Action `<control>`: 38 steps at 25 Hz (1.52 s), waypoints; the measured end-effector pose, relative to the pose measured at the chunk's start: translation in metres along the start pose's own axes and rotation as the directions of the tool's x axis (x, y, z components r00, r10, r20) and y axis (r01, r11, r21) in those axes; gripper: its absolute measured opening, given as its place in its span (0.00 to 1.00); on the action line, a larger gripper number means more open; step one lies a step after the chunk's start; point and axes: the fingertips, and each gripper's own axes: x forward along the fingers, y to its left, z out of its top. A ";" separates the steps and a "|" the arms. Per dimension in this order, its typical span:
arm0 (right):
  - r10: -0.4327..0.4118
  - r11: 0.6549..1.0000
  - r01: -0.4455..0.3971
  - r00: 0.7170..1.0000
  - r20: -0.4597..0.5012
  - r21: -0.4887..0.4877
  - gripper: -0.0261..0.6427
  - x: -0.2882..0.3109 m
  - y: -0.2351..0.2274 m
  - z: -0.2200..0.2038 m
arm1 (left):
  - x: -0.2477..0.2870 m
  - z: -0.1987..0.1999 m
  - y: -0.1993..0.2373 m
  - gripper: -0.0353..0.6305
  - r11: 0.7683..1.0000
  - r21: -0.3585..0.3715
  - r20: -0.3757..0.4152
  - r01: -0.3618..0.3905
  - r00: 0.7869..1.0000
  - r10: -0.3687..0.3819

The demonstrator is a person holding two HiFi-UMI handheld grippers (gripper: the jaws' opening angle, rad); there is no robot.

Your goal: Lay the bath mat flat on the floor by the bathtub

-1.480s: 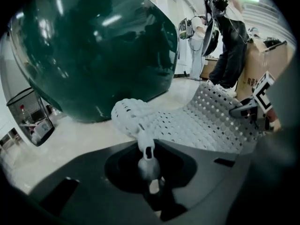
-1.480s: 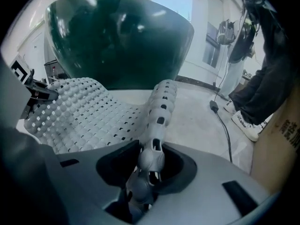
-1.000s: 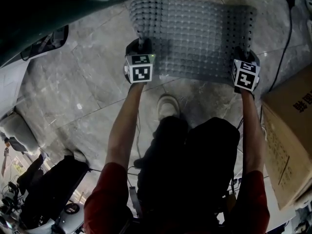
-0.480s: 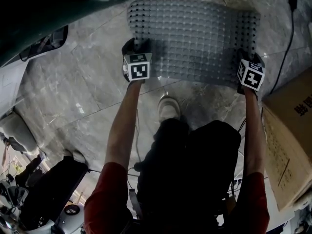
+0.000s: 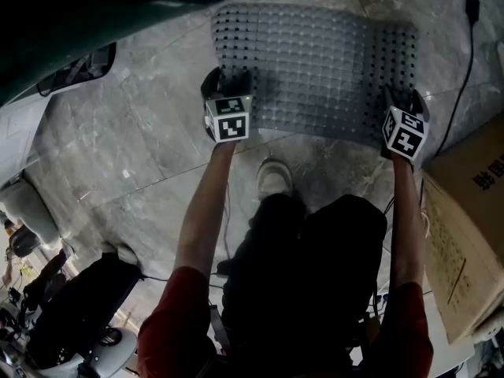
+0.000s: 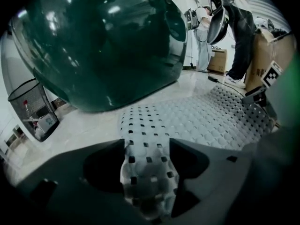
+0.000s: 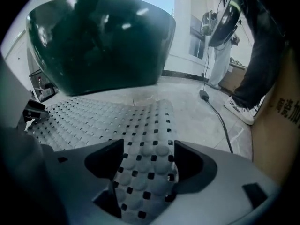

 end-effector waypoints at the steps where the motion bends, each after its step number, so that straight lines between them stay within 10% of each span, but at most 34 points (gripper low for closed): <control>1: 0.011 1.000 -0.011 1.000 0.013 0.004 0.53 -0.003 0.005 0.004 | -0.005 0.006 -0.003 0.47 1.000 -0.005 0.014 0.005 1.000 -0.005; 11: 0.149 0.988 -0.153 0.971 0.187 0.009 0.53 -0.051 0.057 0.060 | -0.049 0.063 -0.051 0.47 0.992 -0.060 0.182 0.115 0.978 -0.102; 23: 0.263 0.962 -0.272 0.882 0.392 -0.034 0.53 -0.113 0.103 0.134 | -0.117 0.168 -0.104 0.47 0.982 0.059 0.438 0.180 0.879 -0.187; 38: 0.230 0.968 -0.251 0.873 0.430 -0.009 0.53 -0.227 0.095 0.238 | -0.231 0.292 -0.095 0.47 0.975 0.102 0.504 0.196 0.835 -0.220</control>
